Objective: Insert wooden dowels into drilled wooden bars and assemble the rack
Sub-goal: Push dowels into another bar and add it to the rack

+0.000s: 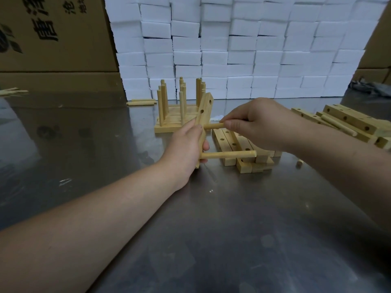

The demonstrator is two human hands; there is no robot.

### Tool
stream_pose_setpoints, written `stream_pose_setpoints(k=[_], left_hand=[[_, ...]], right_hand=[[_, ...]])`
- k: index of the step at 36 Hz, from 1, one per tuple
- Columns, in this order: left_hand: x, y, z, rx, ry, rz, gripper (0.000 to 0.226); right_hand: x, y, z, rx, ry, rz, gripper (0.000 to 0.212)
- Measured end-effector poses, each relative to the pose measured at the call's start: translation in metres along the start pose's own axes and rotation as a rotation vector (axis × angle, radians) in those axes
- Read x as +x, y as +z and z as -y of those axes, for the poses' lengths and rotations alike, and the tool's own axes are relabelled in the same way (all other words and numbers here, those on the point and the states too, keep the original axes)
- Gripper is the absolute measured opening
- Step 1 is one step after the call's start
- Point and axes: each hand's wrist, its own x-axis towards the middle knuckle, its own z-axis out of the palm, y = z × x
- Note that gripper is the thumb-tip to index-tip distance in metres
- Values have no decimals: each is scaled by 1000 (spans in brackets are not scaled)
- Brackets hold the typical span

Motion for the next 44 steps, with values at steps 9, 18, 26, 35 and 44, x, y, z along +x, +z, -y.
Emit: stream_pose_setpoints(k=[9, 18, 26, 35, 44], left_hand=[[-2, -1, 1, 37, 43, -7, 31], [-1, -2, -2, -158, -23, -41, 28], [-1, -4, -4, -219, -65, -31, 27], [-3, -3, -5, -202, -95, -39, 31], [-6, -3, -6, -187, -76, 21, 31]], right_hand=[[-1, 0, 2, 216, 162, -33, 36], [-2, 6, 8, 294, 150, -26, 27], [3, 4, 5, 289, 129, -41, 21], [6, 3, 3, 536, 232, -30, 34], [5, 2, 5, 706, 171, -169, 8]])
